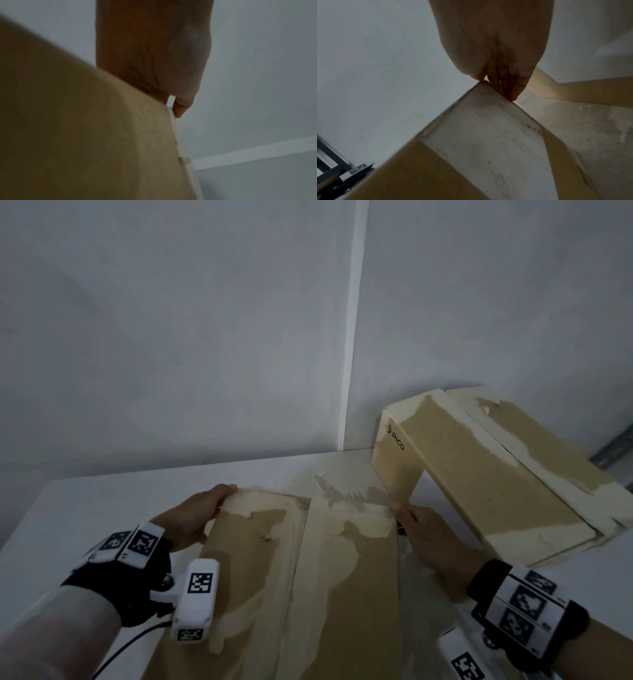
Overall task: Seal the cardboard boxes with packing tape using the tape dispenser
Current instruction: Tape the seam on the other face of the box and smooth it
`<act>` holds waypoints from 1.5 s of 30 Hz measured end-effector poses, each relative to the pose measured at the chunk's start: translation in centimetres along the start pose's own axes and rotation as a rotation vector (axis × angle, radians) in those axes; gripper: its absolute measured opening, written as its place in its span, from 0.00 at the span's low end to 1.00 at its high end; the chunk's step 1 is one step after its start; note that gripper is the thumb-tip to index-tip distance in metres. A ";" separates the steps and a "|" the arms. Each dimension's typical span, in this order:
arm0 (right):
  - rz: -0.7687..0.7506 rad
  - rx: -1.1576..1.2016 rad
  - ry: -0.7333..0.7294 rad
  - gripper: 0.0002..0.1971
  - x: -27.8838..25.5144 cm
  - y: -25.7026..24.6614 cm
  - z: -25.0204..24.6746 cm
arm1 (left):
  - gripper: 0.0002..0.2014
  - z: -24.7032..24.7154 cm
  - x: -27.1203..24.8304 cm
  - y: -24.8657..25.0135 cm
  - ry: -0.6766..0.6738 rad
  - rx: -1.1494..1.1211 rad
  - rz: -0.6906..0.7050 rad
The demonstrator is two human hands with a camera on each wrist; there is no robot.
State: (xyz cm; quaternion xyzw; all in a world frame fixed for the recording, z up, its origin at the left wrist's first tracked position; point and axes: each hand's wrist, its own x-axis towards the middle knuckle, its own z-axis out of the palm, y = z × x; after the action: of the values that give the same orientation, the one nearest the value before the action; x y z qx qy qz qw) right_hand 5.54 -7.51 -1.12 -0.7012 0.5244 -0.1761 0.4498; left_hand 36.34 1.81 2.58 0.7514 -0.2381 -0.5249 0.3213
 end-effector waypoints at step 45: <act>-0.305 -0.287 -0.238 0.25 -1.9 -3.6 0.0 | 0.24 2.0 -11.4 -6.0 0.157 0.381 0.079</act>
State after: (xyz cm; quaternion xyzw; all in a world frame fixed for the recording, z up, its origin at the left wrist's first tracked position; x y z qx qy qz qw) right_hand 6.88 -5.60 2.22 -0.8449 0.3753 -0.0815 0.3724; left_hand 30.80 13.32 4.93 0.8272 -0.3366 -0.3973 0.2113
